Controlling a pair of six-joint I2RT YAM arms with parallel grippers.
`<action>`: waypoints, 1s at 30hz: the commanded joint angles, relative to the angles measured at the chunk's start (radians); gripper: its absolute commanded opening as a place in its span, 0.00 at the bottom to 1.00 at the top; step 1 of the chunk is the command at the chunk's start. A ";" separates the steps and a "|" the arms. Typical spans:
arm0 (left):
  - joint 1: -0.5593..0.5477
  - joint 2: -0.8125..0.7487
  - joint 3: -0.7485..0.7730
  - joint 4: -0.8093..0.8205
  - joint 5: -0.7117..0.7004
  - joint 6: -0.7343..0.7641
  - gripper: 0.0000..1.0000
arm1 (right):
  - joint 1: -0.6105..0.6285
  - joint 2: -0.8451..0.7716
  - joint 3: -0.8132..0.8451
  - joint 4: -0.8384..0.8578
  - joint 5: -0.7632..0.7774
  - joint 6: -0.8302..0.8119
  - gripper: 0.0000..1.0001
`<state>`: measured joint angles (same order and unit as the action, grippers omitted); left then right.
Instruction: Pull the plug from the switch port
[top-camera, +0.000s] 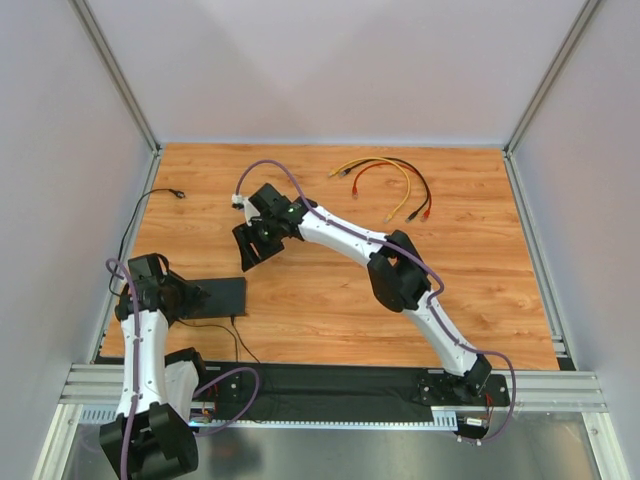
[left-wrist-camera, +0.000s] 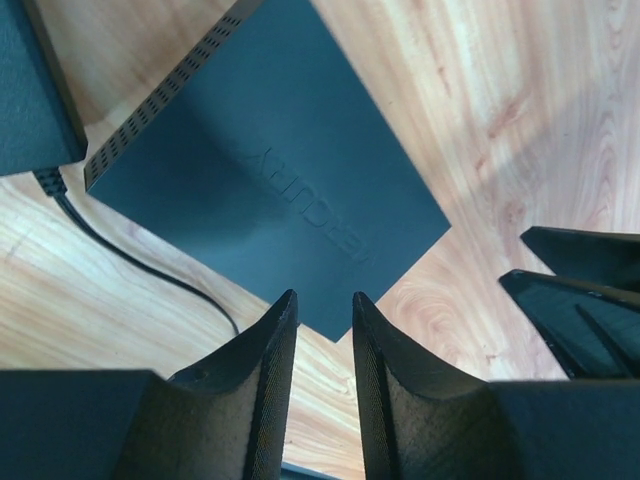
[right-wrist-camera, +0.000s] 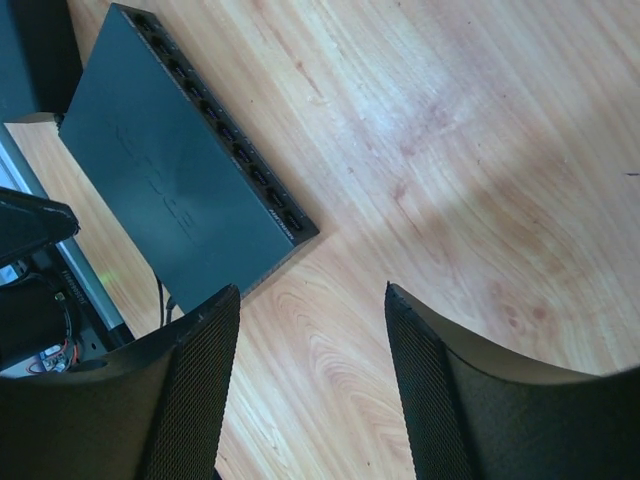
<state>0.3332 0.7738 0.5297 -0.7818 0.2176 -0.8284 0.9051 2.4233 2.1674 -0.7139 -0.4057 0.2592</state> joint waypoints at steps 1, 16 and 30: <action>-0.003 0.016 -0.004 -0.031 0.006 -0.034 0.37 | 0.005 0.031 0.063 -0.032 -0.013 -0.031 0.62; -0.005 0.030 -0.056 -0.007 0.014 -0.055 0.39 | -0.009 0.056 -0.003 0.094 -0.110 0.139 0.64; -0.005 0.053 -0.073 0.010 -0.006 -0.094 0.39 | -0.026 0.031 -0.087 0.180 -0.143 0.222 0.59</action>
<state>0.3332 0.8307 0.4549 -0.7742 0.2073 -0.8967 0.8791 2.4969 2.0953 -0.5697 -0.5461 0.4637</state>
